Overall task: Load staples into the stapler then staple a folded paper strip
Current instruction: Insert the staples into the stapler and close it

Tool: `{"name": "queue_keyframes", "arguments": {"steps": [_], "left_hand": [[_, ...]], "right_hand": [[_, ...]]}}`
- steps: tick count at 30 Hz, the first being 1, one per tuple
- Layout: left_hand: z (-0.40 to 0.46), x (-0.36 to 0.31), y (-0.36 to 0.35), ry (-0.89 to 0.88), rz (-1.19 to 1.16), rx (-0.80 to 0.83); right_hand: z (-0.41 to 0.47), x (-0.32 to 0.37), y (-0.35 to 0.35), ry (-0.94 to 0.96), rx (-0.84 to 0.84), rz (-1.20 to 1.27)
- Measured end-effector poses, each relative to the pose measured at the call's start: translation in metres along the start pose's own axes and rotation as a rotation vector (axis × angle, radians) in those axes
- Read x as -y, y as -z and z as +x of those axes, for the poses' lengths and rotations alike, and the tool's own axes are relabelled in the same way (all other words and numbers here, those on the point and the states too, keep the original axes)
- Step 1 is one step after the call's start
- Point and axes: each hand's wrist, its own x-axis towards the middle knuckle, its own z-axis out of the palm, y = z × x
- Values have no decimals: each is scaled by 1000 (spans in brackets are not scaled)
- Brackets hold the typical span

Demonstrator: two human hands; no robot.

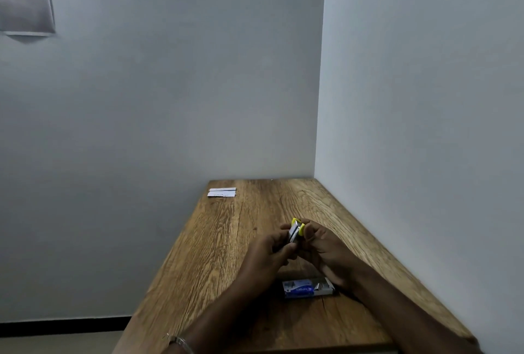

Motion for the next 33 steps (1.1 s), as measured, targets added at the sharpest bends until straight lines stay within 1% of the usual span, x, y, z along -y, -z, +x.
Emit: {"name": "queue_keyframes", "arguments": {"steps": [4,7,13,15,18,21,24,25,26,28,29,31,33], "left_hand": [[-1,0,-2,-2,1,-14],[-1,-1,0,6,-43,-5],[1,0,2,54,-133,5],[2,2,2,64,-181,-3],[2,3,2,69,-237,-28],[4,2,2,100,-232,-101],[4,5,6,134,-93,-268],[3,6,6,141,-52,-313],[3,7,6,148,-15,-344],[3,9,6,159,47,-363],[3,9,6,164,69,-360],[2,11,6,170,100,-352],[2,12,6,178,102,-356]], "right_hand": [[-1,0,0,-10,-5,1],[-3,2,1,-17,16,8],[-5,5,-2,-67,41,166],[-5,4,-1,-91,61,167],[-2,6,0,-58,41,187],[-1,11,0,1,-25,209],[3,12,9,27,-157,212],[3,14,11,29,-191,139],[3,17,12,26,-228,6],[3,27,12,32,-280,-309],[3,31,12,35,-286,-426],[5,40,12,20,-243,-599],[4,46,15,-29,-157,-742]]}}
